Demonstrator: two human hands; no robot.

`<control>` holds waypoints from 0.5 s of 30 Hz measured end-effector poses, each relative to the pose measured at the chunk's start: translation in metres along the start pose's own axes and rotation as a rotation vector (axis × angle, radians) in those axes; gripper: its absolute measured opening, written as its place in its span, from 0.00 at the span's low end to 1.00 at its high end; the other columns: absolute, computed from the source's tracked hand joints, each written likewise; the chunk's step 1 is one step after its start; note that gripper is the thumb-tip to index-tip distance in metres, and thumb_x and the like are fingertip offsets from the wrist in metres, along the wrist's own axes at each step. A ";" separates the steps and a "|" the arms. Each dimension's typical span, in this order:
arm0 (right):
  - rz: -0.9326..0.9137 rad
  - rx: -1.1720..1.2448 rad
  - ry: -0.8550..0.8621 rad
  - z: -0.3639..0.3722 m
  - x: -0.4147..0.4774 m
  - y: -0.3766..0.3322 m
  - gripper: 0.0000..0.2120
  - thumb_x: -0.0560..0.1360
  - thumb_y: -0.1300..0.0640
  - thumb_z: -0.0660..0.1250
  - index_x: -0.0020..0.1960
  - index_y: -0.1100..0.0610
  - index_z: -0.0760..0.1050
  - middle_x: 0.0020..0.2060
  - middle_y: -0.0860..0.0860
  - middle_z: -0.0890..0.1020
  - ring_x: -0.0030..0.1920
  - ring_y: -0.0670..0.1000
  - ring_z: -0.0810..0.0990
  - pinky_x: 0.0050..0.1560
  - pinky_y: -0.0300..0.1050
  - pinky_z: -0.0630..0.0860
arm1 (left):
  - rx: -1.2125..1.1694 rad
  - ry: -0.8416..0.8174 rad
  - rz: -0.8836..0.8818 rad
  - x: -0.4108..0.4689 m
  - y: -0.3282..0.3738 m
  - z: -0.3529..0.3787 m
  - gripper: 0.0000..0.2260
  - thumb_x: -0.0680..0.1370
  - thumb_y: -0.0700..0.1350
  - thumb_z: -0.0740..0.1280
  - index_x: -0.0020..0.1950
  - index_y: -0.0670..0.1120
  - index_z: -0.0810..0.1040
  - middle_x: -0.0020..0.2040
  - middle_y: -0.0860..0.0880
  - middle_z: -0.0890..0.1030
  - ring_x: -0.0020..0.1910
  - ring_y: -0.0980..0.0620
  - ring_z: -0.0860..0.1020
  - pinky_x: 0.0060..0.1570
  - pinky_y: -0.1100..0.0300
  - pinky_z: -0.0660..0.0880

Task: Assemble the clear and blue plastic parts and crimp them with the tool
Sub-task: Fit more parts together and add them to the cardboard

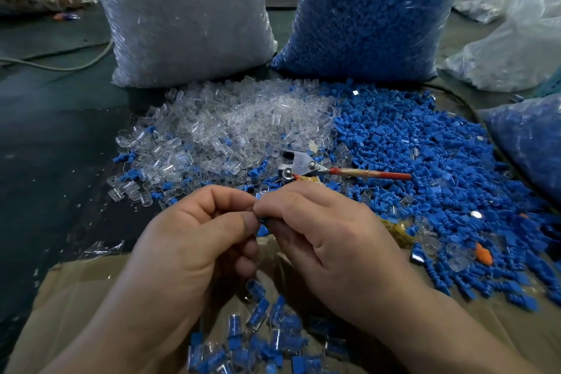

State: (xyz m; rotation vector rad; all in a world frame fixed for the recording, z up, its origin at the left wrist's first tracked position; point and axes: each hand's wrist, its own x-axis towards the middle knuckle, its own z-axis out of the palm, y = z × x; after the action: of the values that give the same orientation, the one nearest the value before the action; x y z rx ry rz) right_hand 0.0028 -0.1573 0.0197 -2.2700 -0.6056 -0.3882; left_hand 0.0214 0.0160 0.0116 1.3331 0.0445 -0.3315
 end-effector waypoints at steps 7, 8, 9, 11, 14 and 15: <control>0.001 -0.058 -0.057 0.000 0.001 -0.001 0.10 0.76 0.60 0.67 0.57 0.55 0.79 0.49 0.50 0.81 0.49 0.53 0.80 0.43 0.55 0.78 | 0.354 0.045 0.146 -0.002 -0.007 -0.001 0.12 0.67 0.40 0.77 0.45 0.55 0.84 0.35 0.46 0.83 0.32 0.49 0.81 0.34 0.56 0.81; 0.003 -0.082 -0.067 0.000 0.000 -0.001 0.12 0.75 0.60 0.67 0.58 0.54 0.78 0.50 0.49 0.81 0.50 0.53 0.79 0.44 0.55 0.78 | 0.388 0.069 0.156 -0.002 -0.008 -0.001 0.11 0.69 0.40 0.76 0.45 0.56 0.83 0.35 0.47 0.84 0.32 0.49 0.82 0.34 0.54 0.82; 0.015 -0.126 -0.068 -0.001 0.000 -0.001 0.15 0.75 0.59 0.67 0.61 0.53 0.76 0.52 0.49 0.81 0.52 0.53 0.79 0.46 0.54 0.79 | 0.392 0.081 0.159 -0.002 -0.009 -0.001 0.10 0.70 0.42 0.76 0.45 0.56 0.83 0.35 0.47 0.84 0.31 0.49 0.82 0.33 0.54 0.82; 0.096 -0.306 -0.033 -0.003 0.001 0.002 0.21 0.75 0.52 0.64 0.68 0.49 0.67 0.58 0.48 0.79 0.58 0.51 0.76 0.58 0.51 0.77 | 0.365 0.092 0.150 -0.002 -0.009 -0.002 0.09 0.66 0.48 0.76 0.44 0.57 0.83 0.35 0.49 0.84 0.30 0.51 0.82 0.30 0.58 0.80; 0.363 -0.595 -0.108 -0.016 0.004 0.015 0.33 0.74 0.40 0.59 0.74 0.45 0.49 0.71 0.48 0.65 0.72 0.53 0.61 0.72 0.51 0.56 | 0.387 0.083 0.130 0.000 -0.010 -0.006 0.10 0.68 0.45 0.77 0.44 0.58 0.82 0.35 0.49 0.84 0.31 0.52 0.82 0.31 0.63 0.78; 0.445 -0.653 -0.181 -0.021 0.004 0.022 0.36 0.75 0.36 0.58 0.75 0.45 0.45 0.75 0.49 0.60 0.75 0.54 0.56 0.74 0.53 0.52 | 0.395 0.073 0.132 0.000 -0.011 -0.007 0.10 0.71 0.43 0.76 0.44 0.58 0.82 0.35 0.48 0.84 0.31 0.51 0.82 0.32 0.64 0.78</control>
State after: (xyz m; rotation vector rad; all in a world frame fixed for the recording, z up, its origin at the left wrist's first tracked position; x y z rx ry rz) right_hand 0.0160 -0.1842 0.0230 -2.9930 -0.0300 -0.1675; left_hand 0.0198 0.0201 -0.0007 1.7306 -0.0509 -0.1837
